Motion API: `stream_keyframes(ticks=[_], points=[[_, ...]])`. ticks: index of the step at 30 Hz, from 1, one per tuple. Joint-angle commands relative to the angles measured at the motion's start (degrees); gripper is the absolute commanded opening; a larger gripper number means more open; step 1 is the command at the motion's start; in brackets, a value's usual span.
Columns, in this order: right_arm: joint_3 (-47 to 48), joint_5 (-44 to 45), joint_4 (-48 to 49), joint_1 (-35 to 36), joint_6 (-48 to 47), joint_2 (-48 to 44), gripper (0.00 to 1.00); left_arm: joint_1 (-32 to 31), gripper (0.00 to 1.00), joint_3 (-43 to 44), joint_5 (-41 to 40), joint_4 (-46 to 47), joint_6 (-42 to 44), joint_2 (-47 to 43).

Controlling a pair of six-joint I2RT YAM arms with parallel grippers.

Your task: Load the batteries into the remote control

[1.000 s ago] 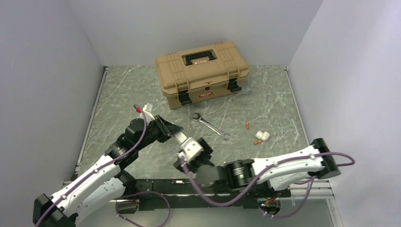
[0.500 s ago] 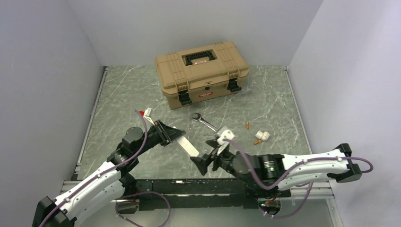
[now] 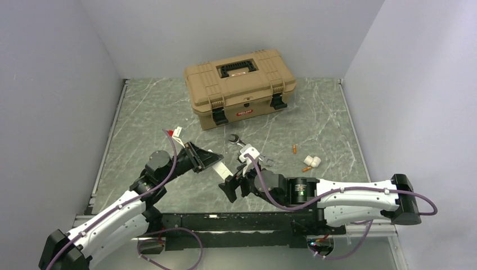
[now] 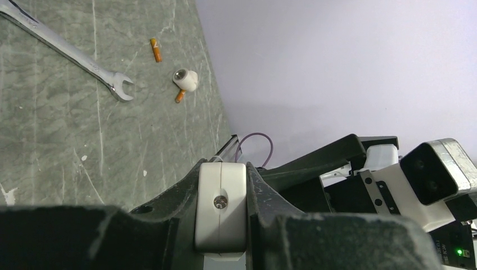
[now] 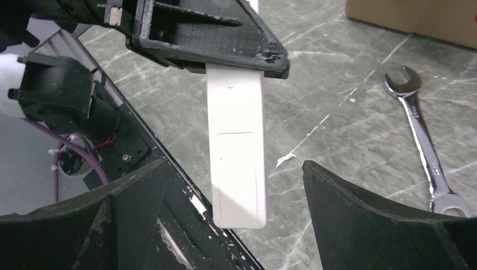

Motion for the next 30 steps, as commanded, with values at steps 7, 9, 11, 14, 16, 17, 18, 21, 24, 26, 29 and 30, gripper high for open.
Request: stream_keyframes(ticks=[7,9,11,14,16,17,18,21,24,26,29,30], points=[[0.8,-3.5,1.2,-0.9,1.0,4.3,0.83,0.2,0.0,-0.1,2.5,7.1,-1.9,1.4],[1.3,-2.8,0.3,-0.9,1.1,5.2,0.78,0.1,0.0,-0.2,2.4,7.1,-2.0,1.2],[1.5,-2.5,0.3,-0.9,0.9,5.8,0.73,0.1,0.0,-0.1,2.2,6.8,-1.9,1.0],[1.7,-2.2,0.5,-0.9,0.7,6.2,0.63,0.2,0.0,-0.2,2.0,6.0,-1.6,0.4],[1.6,-1.7,0.7,-0.9,0.7,6.2,0.55,0.2,0.0,-0.3,1.6,5.2,-1.3,0.0],[1.4,-1.6,1.0,-0.8,0.7,5.9,0.52,0.2,0.0,-0.3,1.4,4.8,-1.2,-0.3],[1.3,-1.4,1.2,-0.9,0.7,5.7,0.49,0.1,0.0,-0.4,1.1,4.4,-1.1,-0.5],[0.9,-0.9,1.7,-1.0,0.9,5.0,0.36,0.1,0.01,-0.5,0.6,3.0,-0.8,-1.1],[0.3,-0.8,2.5,-0.9,1.4,4.4,0.17,0.2,0.15,-0.6,-0.4,1.9,-0.6,-1.6],[0.2,-0.8,3.1,-0.9,2.3,4.4,0.02,0.2,0.36,-0.5,-0.8,2.0,-0.3,-1.9],[0.6,-0.7,3.5,-0.9,3.4,5.2,0.0,0.2,0.53,0.6,-0.9,0.4,0.4,-1.8],[0.7,-0.6,3.6,-1.0,3.7,5.6,0.0,0.2,0.56,0.8,-1.0,-0.1,0.6,-1.8]])
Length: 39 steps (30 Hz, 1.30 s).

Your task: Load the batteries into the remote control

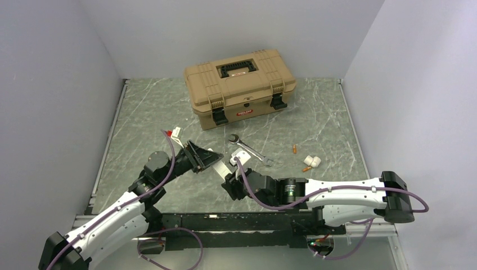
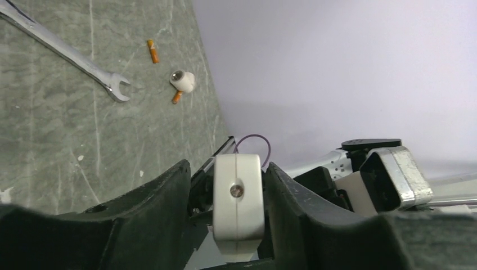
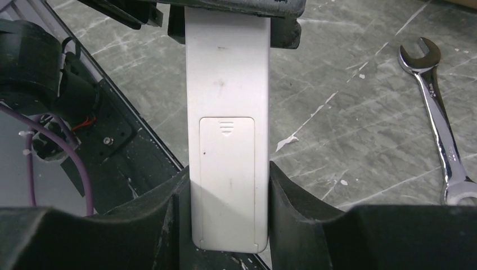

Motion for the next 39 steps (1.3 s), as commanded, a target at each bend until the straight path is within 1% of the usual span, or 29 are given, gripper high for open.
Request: stream_keyframes(ticks=[1,4,9,12,15,17,19,21,26,37,39], points=[[1.0,1.9,3.6,-0.2,2.6,-0.5,0.0,0.1,0.58,1.3,-1.3,-1.0,1.5,-0.8],[1.2,2.3,3.2,-0.2,3.0,-0.1,0.0,0.1,0.61,1.4,-2.2,-2.3,1.4,-1.9],[0.7,1.4,3.0,-0.2,2.9,-0.7,0.0,0.1,0.61,2.0,-4.6,-5.2,2.0,-4.0],[0.6,1.2,2.2,-0.2,3.0,-0.7,0.0,0.1,0.63,1.6,-5.7,-4.8,1.5,-5.2],[0.7,0.9,1.3,-0.2,3.1,-0.3,0.0,0.1,0.74,1.0,-6.8,-3.6,0.8,-6.6],[0.6,0.6,1.5,-0.2,3.2,-0.2,0.0,0.1,0.84,1.4,-6.7,-3.6,0.8,-6.6],[0.4,0.2,2.2,-0.1,2.9,-0.1,0.0,0.1,0.88,2.0,-6.1,-3.9,1.1,-6.0],[0.6,0.2,2.6,-0.1,2.7,0.3,0.0,0.1,0.89,2.3,-5.6,-3.7,1.1,-5.3],[1.7,0.5,2.4,-0.1,1.9,1.6,0.0,0.2,0.84,1.6,-4.5,-2.0,0.6,-4.2],[2.6,2.1,2.1,-0.1,2.5,2.2,0.0,0.1,0.61,0.7,-4.0,-0.3,0.5,-3.7],[2.5,2.2,2.3,-0.2,2.6,2.0,0.0,0.1,0.59,0.4,-4.0,0.2,0.3,-3.5]])
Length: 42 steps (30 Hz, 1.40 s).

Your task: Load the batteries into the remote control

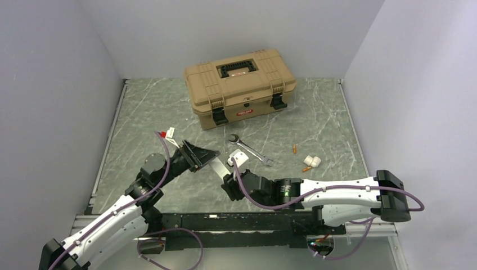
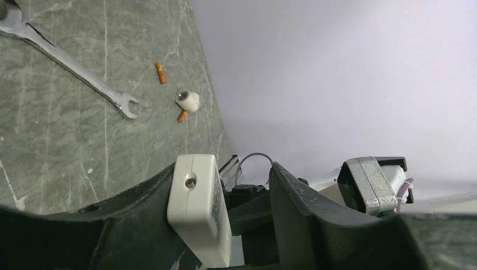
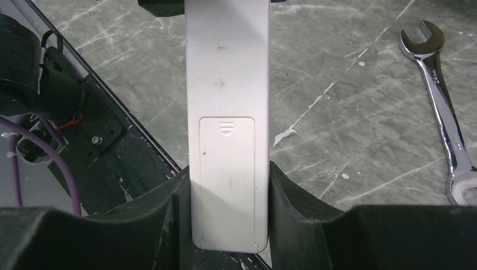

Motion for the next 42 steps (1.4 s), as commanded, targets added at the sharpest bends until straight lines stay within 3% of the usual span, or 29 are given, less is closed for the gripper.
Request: stream_keyframes(ticks=[1,24,29,32,35,37,38,41,42], points=[[2.4,1.5,2.6,-0.1,0.3,-0.7,0.0,0.1,0.58,0.2,1.3,4.0,-0.3,0.6],[4.2,1.3,3.8,-1.0,-1.6,-0.3,0.0,0.1,0.33,-0.3,2.3,4.0,0.0,0.3],[4.2,0.6,3.7,-1.0,-1.7,0.0,0.0,0.2,0.22,-0.8,1.9,4.2,-0.3,0.0],[4.2,0.2,3.5,-1.0,-2.0,-0.1,0.0,0.1,0.0,-0.9,1.5,3.8,-0.1,-0.2],[4.4,0.1,2.7,-1.0,-2.8,-0.5,0.01,0.1,0.0,-0.8,0.5,2.0,0.3,-0.9],[4.5,0.0,2.2,-1.0,-3.1,-0.7,0.11,0.1,0.0,-0.8,-0.4,0.7,0.5,-1.6],[4.5,-0.3,2.2,-1.0,-3.3,-0.9,0.21,0.1,0.0,-0.7,-1.0,0.0,0.7,-1.9],[4.3,-0.7,2.6,-1.1,-3.2,-1.8,0.63,0.1,0.0,-0.4,-2.5,-3.1,1.1,-2.9],[4.3,-0.6,2.8,-1.0,-2.6,-2.2,0.69,0.1,0.0,-0.4,-2.9,-3.5,1.2,-3.2]])
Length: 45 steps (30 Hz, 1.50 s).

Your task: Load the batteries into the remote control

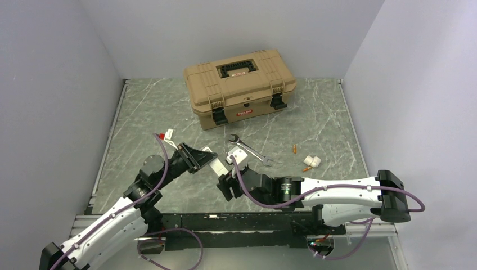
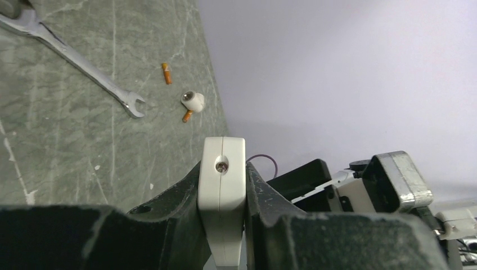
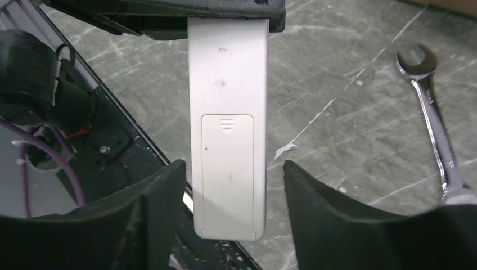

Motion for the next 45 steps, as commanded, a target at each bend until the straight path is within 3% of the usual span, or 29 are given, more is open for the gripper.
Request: stream_keyframes(ticks=[1,10,19,27,34,45], points=[[2.3,0.0,2.5,-0.2,0.2,-2.8,0.72,0.1,0.0,0.1,-2.8,-2.9,1.3,-1.8],[2.4,4.2,2.1,-0.2,7.1,-9.5,0.78,0.1,0.0,-3.6,-7.6,2.8,3.2,-6.6],[-8.6,13.8,3.7,-0.2,31.8,-21.2,0.8,0.2,0.0,-9.5,-11.5,14.3,-1.4,-8.9],[-8.6,12.6,0.9,-0.2,41.9,-18.6,0.88,0.4,0.0,-11.7,-9.6,24.4,-5.4,-4.0],[-9.0,11.3,5.1,-0.2,43.4,-15.8,0.88,0.4,0.0,-13.9,-8.3,32.2,-7.4,-0.9],[-15.0,4.9,20.9,-2.1,39.6,-14.3,0.87,0.5,0.0,-14.0,-7.0,31.7,-8.3,-3.3]])
